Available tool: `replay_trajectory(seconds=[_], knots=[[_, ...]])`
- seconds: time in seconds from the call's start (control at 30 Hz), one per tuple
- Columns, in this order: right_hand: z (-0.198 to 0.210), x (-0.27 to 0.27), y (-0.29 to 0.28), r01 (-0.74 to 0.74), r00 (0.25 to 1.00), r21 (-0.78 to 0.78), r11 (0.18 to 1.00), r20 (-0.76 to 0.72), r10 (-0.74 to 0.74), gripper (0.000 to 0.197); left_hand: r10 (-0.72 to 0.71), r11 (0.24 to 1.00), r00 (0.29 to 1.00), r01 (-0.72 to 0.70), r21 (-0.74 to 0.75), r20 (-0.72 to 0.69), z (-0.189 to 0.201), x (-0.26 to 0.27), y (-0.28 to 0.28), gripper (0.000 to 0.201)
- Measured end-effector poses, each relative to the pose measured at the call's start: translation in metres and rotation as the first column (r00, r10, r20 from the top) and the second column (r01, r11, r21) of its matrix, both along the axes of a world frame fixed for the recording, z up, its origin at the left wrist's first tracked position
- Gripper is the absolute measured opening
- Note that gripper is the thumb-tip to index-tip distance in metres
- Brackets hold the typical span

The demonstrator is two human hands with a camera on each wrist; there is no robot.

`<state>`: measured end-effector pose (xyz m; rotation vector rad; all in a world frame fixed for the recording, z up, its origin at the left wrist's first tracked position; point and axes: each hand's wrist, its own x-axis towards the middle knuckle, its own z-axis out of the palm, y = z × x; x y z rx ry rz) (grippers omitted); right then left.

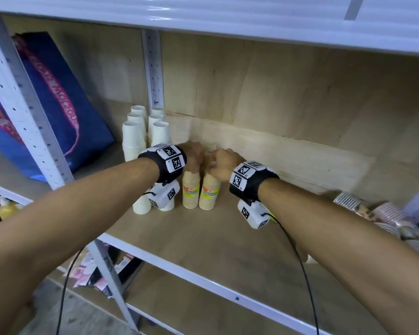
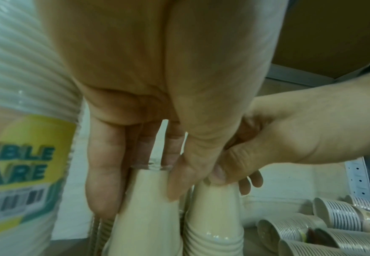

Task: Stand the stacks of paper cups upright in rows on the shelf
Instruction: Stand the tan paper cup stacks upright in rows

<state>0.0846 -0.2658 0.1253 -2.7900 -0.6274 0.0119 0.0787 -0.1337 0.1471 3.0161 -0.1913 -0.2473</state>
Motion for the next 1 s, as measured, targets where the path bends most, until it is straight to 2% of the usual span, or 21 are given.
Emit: replay_trajectory(seconds=[0.1,0.2,0.27,0.33,0.47,0.63,1.0], knots=[[0.0,0.003,-0.001,0.008,1.0,-0.008,1.0,0.002,-0.008,0.025,-0.004,1.0,1.0,0.004,0.026,0.004,0.001,0.002,-0.001,0.027],[0.001,0.005,-0.006,0.032,0.999,-0.015,0.999,0.008,-0.032,0.036,-0.013,1.0,1.0,0.013,0.017,0.009,0.006,0.007,-0.001,0.024],[0.003,0.007,-0.011,0.06,0.998,-0.033,0.998,0.009,-0.06,0.046,-0.029,0.999,0.999,0.028,0.03,0.026,0.011,0.01,-0.003,0.018],[0.005,0.007,-0.02,0.092,0.996,-0.05,0.995,0.008,-0.092,0.047,-0.045,0.999,0.997,0.044,0.028,0.059,0.016,0.013,-0.006,0.01],[0.006,0.007,-0.046,0.181,0.983,-0.088,0.98,0.013,-0.181,0.051,-0.115,0.993,0.988,0.113,0.023,0.106,0.022,0.02,-0.021,0.027],[0.005,-0.003,-0.091,0.285,0.958,-0.14,0.948,0.002,-0.288,0.052,-0.165,0.978,0.979,0.178,-0.106,0.119,0.018,0.03,-0.053,0.026],[0.001,-0.046,-0.198,0.498,0.851,-0.226,0.837,-0.058,-0.522,0.048,-0.451,0.883,0.89,0.456,-0.11,0.073,-0.005,0.025,-0.149,0.033]])
